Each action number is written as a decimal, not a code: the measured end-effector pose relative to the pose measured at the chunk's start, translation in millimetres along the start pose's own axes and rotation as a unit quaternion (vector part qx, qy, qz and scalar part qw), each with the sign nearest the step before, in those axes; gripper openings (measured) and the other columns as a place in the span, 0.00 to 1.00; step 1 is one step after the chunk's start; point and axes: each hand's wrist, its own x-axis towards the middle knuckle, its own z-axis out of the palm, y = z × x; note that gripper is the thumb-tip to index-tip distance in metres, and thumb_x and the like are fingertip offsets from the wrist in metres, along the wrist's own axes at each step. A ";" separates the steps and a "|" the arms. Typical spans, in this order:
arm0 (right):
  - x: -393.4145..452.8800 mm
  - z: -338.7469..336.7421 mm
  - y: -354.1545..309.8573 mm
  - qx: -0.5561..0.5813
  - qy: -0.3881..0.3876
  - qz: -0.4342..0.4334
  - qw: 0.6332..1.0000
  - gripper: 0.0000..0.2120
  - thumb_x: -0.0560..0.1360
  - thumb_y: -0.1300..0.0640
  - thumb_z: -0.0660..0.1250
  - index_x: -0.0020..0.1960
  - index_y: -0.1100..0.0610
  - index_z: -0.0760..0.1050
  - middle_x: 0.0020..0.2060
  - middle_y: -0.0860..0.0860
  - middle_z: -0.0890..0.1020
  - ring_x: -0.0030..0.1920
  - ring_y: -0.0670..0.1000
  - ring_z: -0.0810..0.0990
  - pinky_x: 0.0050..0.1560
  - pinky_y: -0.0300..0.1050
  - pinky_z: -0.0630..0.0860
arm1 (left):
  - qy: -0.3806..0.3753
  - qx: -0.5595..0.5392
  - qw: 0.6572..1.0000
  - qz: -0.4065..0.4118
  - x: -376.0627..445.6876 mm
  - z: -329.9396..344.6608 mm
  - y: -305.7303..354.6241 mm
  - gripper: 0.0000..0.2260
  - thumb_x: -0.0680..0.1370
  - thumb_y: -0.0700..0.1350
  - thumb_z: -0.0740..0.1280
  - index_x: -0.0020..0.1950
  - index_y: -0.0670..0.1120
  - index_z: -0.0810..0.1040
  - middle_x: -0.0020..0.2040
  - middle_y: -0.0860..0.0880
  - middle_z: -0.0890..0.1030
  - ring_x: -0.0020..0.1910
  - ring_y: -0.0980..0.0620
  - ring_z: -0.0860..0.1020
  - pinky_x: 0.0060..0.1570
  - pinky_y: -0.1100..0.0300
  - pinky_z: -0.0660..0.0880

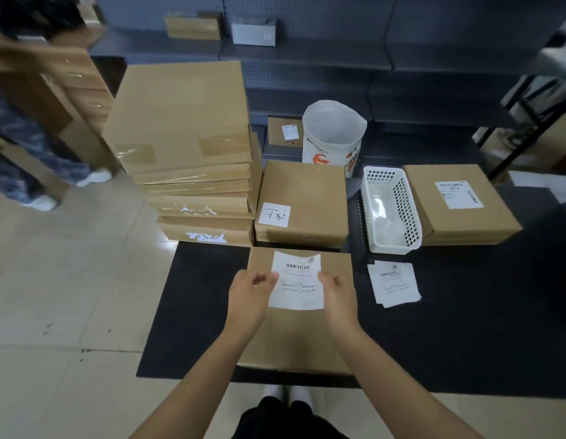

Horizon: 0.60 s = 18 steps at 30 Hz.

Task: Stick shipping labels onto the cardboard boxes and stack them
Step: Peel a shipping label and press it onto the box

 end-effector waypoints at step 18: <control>38.4 -11.4 74.3 -0.365 0.086 -0.150 0.915 0.07 0.78 0.49 0.64 0.48 0.53 0.74 0.52 0.47 0.70 0.51 0.44 0.66 0.53 0.38 0.67 | 0.061 0.268 0.959 0.075 8.6 45.1 -65.9 0.10 0.77 0.51 0.67 0.46 0.45 0.78 0.56 0.47 0.70 0.57 0.47 0.68 0.59 0.55 0.59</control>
